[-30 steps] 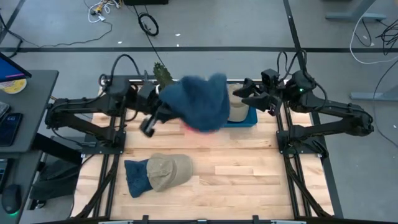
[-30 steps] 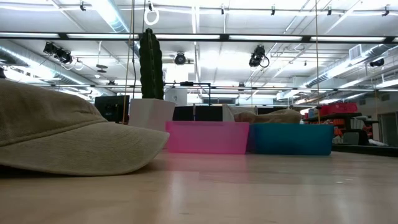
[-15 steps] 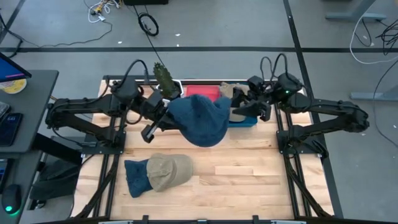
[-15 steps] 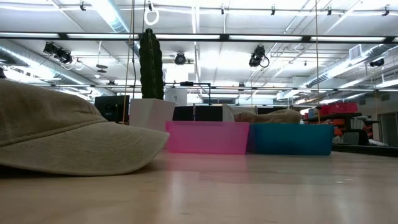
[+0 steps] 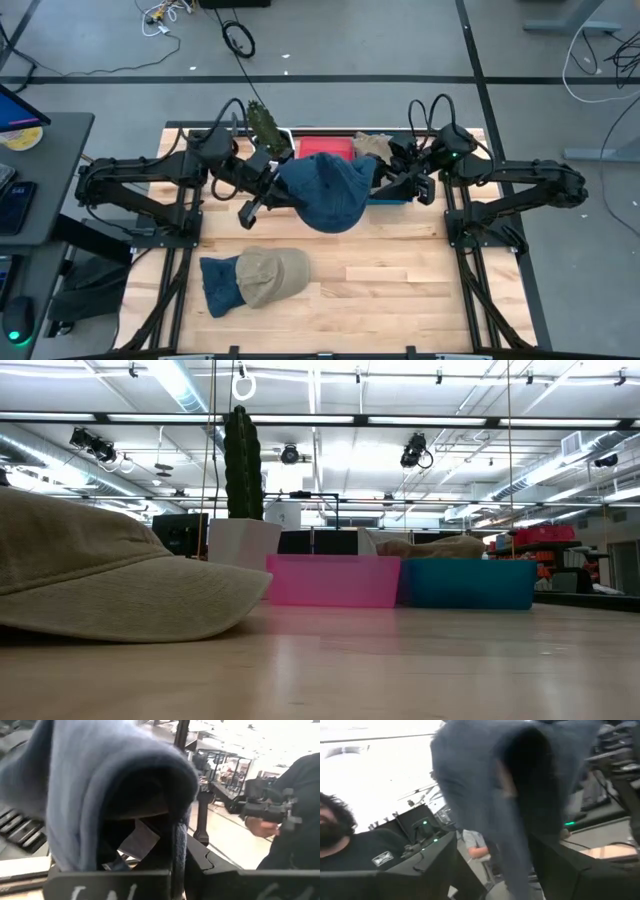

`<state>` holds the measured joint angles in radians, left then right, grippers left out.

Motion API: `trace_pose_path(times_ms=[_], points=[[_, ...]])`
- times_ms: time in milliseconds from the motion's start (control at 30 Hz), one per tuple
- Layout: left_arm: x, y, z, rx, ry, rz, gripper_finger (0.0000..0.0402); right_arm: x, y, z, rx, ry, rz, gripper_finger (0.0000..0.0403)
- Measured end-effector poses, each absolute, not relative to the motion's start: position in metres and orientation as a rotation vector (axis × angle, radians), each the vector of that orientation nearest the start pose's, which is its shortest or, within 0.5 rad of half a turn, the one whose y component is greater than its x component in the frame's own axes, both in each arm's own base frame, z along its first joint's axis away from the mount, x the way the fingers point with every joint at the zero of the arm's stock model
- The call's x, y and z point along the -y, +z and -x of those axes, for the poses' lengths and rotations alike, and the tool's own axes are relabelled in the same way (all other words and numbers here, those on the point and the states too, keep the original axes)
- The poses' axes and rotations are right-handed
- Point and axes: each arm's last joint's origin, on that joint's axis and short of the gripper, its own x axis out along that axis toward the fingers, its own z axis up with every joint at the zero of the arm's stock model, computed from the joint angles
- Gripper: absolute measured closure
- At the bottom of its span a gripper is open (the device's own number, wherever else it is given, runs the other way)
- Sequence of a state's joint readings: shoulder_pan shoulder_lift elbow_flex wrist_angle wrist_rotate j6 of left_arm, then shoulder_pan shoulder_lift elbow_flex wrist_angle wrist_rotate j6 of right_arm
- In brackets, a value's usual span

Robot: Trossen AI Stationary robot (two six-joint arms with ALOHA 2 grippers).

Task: Pick & Place hat
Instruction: Put the right blue cap into the pink bin

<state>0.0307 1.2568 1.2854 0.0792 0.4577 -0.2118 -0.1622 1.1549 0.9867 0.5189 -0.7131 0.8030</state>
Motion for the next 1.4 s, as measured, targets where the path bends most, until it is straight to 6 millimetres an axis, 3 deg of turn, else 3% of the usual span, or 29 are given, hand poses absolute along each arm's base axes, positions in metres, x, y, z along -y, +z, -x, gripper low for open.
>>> trace_pose_path(times_ms=[200,500,633,1067,1200,1400], points=[[0.000,0.430,-0.275,0.050,-0.410,0.187,0.0385,0.018,0.397,-0.248,0.102,0.675,-0.605,0.0218],[-0.003,0.431,-0.276,0.068,-0.332,0.187,0.0368,0.018,0.397,-0.247,0.101,0.712,-0.551,0.0389],[-0.003,0.431,-0.277,0.076,-0.302,0.136,0.0330,0.018,0.397,-0.247,0.095,0.720,-0.557,0.0387],[-0.006,0.434,-0.274,0.095,-0.218,0.167,0.0140,0.031,0.409,-0.235,0.193,0.721,-0.526,0.0398],[-0.005,0.438,-0.267,0.092,-0.229,0.208,0.0118,0.040,0.410,-0.233,0.206,0.682,-0.528,0.0398],[-0.006,0.440,-0.246,0.013,-0.184,0.311,0.0122,0.054,0.410,-0.230,0.197,0.633,-0.582,0.0398]])
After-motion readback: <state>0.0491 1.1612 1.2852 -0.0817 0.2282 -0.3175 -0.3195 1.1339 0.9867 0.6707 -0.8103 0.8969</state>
